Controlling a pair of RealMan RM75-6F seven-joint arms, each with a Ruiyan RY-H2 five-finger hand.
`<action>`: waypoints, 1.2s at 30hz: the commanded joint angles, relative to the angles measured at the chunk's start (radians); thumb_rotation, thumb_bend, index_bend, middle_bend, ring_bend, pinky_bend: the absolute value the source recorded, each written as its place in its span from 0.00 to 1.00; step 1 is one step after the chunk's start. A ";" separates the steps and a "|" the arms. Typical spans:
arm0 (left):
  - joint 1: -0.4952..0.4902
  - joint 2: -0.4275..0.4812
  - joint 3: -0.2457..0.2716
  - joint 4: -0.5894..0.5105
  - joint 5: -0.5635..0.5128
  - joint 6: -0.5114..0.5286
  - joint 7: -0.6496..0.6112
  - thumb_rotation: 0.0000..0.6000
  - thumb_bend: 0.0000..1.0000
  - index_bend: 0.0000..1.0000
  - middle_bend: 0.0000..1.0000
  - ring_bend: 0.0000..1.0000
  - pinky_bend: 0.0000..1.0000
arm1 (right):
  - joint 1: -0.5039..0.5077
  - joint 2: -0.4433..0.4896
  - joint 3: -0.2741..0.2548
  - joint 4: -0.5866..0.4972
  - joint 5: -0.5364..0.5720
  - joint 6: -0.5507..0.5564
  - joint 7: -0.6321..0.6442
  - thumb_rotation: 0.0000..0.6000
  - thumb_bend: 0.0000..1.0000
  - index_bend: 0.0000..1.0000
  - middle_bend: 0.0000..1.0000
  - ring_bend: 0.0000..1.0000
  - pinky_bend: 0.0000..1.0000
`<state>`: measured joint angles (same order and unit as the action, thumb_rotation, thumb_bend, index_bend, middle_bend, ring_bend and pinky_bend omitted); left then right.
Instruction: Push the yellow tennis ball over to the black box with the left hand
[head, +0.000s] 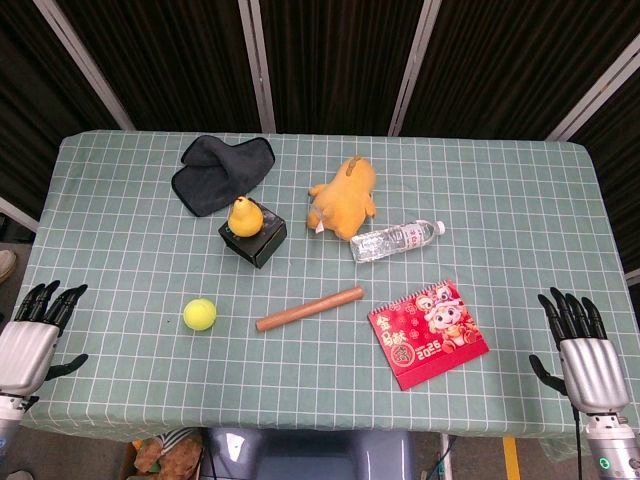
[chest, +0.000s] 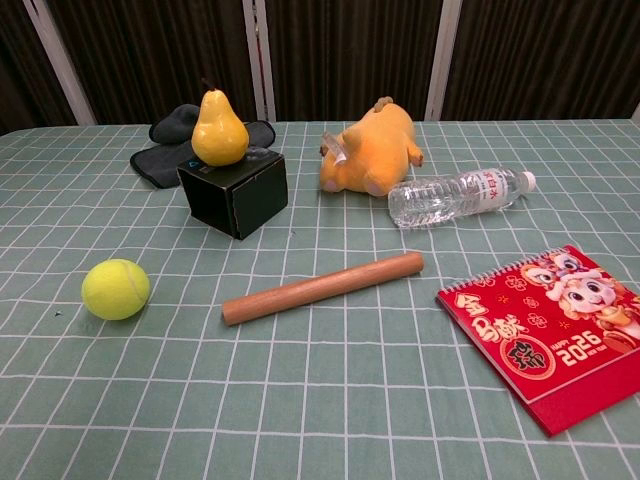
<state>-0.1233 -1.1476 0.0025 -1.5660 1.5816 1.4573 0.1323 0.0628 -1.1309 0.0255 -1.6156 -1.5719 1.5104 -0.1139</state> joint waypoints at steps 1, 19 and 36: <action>0.001 -0.011 -0.011 -0.003 -0.017 0.009 0.022 1.00 0.07 0.05 0.15 0.00 0.06 | -0.001 0.003 -0.001 0.001 -0.001 0.001 0.004 1.00 0.34 0.00 0.00 0.00 0.00; -0.084 -0.130 0.014 0.122 0.109 -0.055 0.064 1.00 0.42 0.54 0.69 0.39 0.59 | -0.008 -0.007 -0.011 0.004 -0.010 0.000 -0.024 1.00 0.33 0.00 0.00 0.00 0.00; -0.203 -0.275 0.083 0.228 0.135 -0.292 0.011 1.00 0.42 0.67 0.83 0.52 0.70 | -0.010 -0.001 -0.003 0.008 -0.016 0.015 -0.004 1.00 0.33 0.00 0.00 0.00 0.00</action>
<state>-0.3125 -1.4054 0.0891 -1.3475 1.7317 1.1860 0.1328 0.0529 -1.1326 0.0221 -1.6080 -1.5871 1.5241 -0.1189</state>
